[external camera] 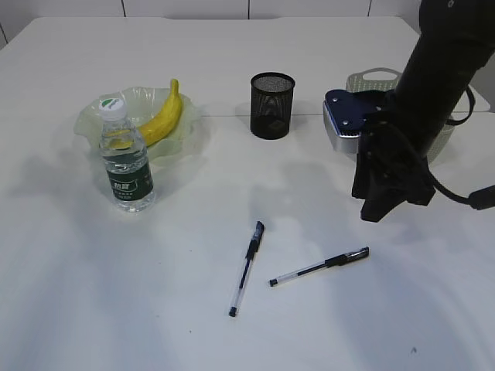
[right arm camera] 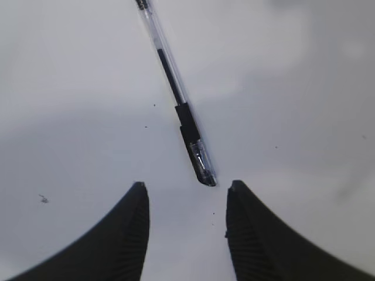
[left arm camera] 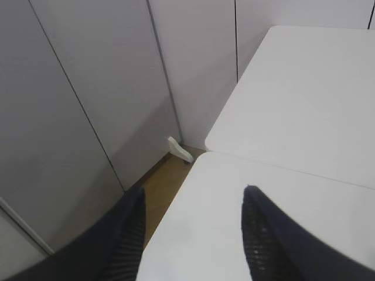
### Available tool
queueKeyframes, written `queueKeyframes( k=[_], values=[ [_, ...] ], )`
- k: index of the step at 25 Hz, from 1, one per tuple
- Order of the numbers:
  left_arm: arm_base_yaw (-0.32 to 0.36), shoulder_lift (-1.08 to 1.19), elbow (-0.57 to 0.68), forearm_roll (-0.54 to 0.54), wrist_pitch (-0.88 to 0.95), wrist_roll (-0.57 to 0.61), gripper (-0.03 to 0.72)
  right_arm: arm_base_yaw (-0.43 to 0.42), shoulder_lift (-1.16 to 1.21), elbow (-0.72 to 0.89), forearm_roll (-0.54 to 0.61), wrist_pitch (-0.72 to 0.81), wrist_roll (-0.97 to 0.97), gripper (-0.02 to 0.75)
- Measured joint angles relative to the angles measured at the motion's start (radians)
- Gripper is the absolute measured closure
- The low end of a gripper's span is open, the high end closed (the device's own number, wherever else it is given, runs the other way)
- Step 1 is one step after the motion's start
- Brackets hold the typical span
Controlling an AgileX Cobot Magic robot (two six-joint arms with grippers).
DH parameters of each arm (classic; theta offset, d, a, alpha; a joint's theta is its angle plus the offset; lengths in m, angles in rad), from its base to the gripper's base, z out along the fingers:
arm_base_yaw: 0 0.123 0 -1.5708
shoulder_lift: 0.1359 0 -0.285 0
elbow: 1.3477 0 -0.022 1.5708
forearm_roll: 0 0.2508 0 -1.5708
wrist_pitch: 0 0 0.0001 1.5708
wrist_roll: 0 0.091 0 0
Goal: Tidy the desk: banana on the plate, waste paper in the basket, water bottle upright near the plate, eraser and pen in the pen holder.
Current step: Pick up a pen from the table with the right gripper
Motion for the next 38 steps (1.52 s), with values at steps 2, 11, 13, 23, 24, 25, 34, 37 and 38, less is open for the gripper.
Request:
queueKeyframes(
  k=[2,11,13,23,24,25,34,37,38],
  values=[
    [0.000,0.000,0.000,0.000,0.000,0.000,0.318,0.000,0.023,0.001,0.000,-0.002,-0.023,0.412],
    [0.000,0.000,0.000,0.000,0.000,0.000,0.318,0.000,0.082,0.001,0.046,-0.006,-0.061,0.412],
    [0.000,0.000,0.000,0.000,0.000,0.000,0.318,0.000,0.086,0.001,0.059,-0.008,-0.061,0.412],
    [0.000,0.000,0.000,0.000,-0.001,0.000,0.318,0.000,0.088,0.001,0.068,-0.008,-0.061,0.413],
    [0.000,0.000,0.000,0.000,-0.001,0.000,0.318,0.000,0.088,0.001,0.068,-0.008,-0.061,0.413],
    [0.000,0.000,0.000,0.000,-0.004,0.000,0.318,0.000,0.088,0.001,0.068,-0.008,-0.061,0.413],
    [0.000,0.000,0.022,-0.003,-0.046,0.000,0.318,0.000,0.119,0.001,0.026,-0.069,-0.065,0.414],
    [0.000,0.000,0.022,-0.003,-0.048,0.000,0.318,0.000,0.148,0.001,0.026,-0.086,-0.071,0.413],
    [0.000,0.000,0.022,-0.003,-0.048,0.000,0.318,0.000,0.154,0.001,0.022,-0.089,-0.073,0.413]
  ],
)
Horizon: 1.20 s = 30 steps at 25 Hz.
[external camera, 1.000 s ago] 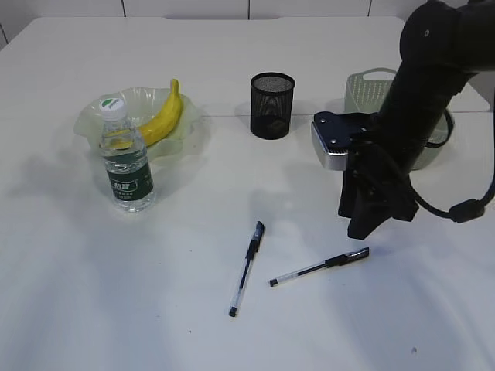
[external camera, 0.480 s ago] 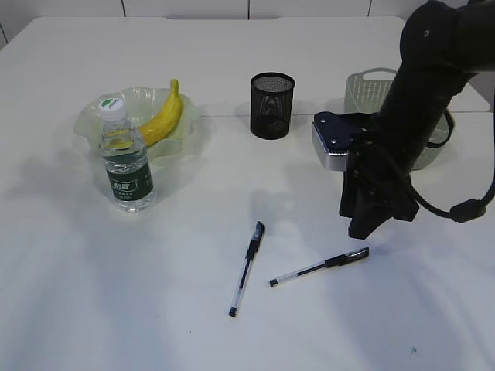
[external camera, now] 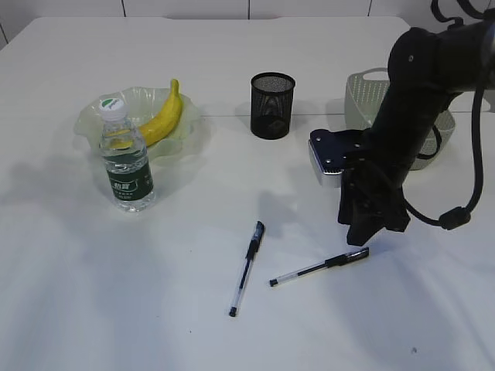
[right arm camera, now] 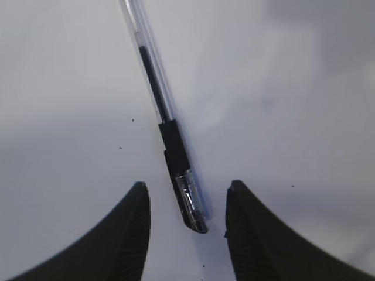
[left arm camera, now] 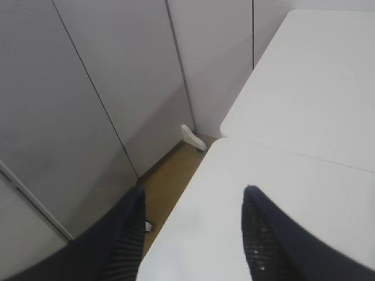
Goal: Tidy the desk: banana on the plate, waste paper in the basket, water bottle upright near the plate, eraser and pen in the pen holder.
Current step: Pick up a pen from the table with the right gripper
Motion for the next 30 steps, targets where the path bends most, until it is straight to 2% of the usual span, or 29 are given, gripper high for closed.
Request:
queueKeyframes(
  k=[9,30],
  values=[
    [0.000,0.000,0.000,-0.002,-0.002,0.000,0.318,0.000,0.041,0.000,-0.065,-0.014,-0.004,0.413],
    [0.000,0.000,0.000,-0.002,-0.003,0.000,0.318,0.000,0.049,0.000,-0.069,-0.028,0.022,0.414]
  ],
)
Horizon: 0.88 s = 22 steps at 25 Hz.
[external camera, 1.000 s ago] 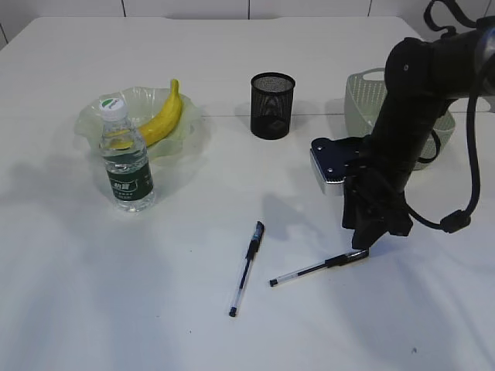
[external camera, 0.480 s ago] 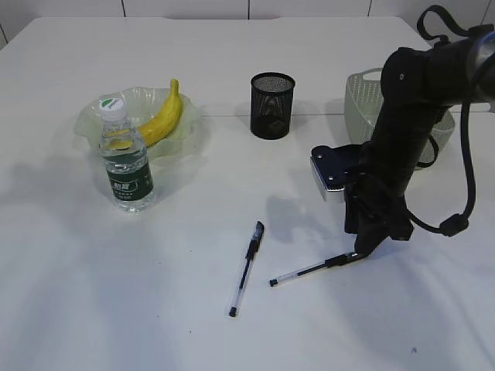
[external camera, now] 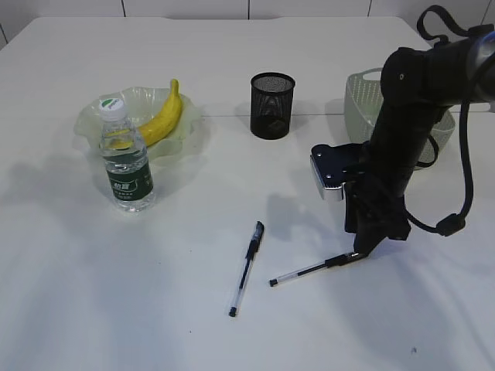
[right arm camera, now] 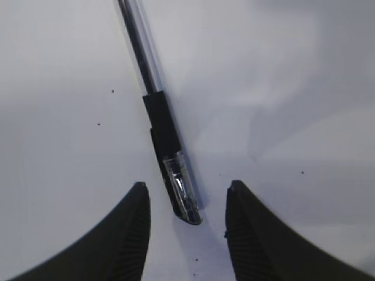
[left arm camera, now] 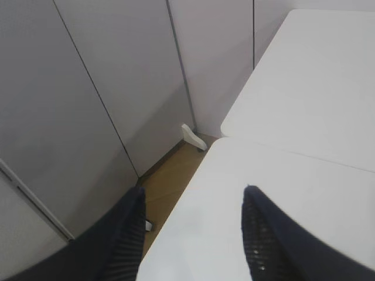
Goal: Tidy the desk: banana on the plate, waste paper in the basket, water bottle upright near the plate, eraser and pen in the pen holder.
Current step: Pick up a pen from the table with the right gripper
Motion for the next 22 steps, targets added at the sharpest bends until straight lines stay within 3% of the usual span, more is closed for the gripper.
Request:
queueKeyframes(
  k=[4,14,22],
  values=[
    [0.000,0.000,0.000,0.000,0.000,0.000,0.318,0.000,0.002,-0.017,0.000,0.034,0.157,0.414],
    [0.000,0.000,0.000,0.000,0.000,0.000,0.318,0.000,0.002,-0.332,0.000,0.107,1.046,0.414],
    [0.000,0.000,0.000,0.000,0.000,0.000,0.318,0.000,0.002,-0.375,0.004,0.119,1.531,0.414]
  ],
)
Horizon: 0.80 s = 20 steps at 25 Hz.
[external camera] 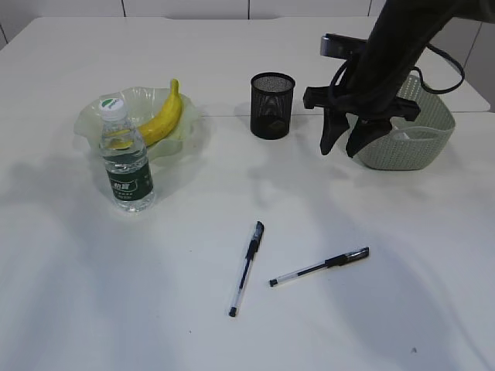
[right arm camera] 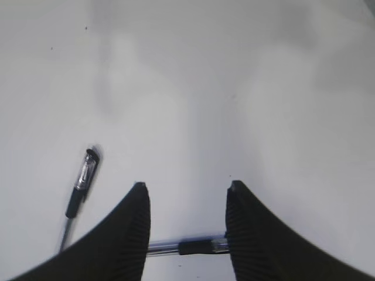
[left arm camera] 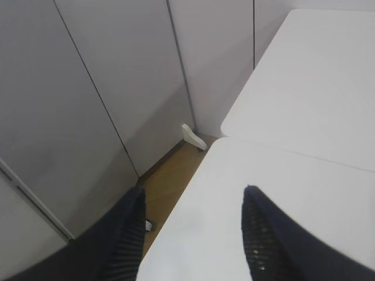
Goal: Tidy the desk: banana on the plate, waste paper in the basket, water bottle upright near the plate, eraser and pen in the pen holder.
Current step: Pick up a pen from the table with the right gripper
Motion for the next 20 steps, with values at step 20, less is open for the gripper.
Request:
queueKeyframes(
  k=[20],
  values=[
    [0.000,0.000,0.000,0.000,0.000,0.000,0.318,0.000,0.000,0.000,-0.004,0.000,0.794,0.414]
  ],
)
